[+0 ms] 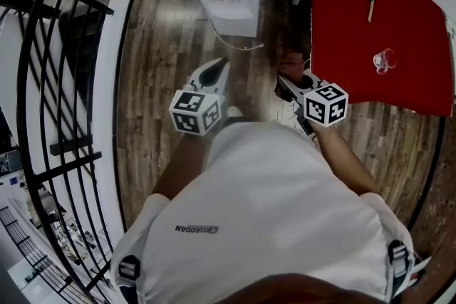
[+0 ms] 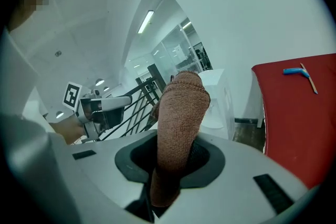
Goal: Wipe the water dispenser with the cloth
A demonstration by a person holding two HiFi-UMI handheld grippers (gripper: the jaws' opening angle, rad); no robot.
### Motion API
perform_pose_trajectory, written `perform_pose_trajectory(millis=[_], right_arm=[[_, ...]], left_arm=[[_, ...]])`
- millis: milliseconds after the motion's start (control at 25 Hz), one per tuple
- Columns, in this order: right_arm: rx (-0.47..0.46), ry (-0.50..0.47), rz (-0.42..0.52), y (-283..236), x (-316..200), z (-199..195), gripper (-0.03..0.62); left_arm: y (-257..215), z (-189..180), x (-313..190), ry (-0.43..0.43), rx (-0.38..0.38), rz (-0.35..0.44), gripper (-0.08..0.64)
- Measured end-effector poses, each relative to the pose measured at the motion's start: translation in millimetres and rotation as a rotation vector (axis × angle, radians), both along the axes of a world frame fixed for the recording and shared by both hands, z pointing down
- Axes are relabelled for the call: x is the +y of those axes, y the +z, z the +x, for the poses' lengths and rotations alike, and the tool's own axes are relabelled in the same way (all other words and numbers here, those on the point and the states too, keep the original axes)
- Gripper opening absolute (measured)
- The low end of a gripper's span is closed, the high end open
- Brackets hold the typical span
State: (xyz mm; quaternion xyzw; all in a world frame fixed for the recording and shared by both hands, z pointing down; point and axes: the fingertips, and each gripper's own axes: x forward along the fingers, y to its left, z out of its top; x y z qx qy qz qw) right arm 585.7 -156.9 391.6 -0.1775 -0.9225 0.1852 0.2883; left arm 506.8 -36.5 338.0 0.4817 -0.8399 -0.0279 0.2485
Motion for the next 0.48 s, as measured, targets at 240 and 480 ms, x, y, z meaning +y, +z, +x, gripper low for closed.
perform_pose_trajectory(millis=[240,480], right_arm=[[0.013,0.064,0.017,6,15,-29,0.072],[0.013,0.122,0.026,8,23,-56,0.072]], left_arm=[[15,-25,19,0.077,-0.008,-0.022,0.001],[28,-49,52,0.098,-0.012,-0.058,0.000]])
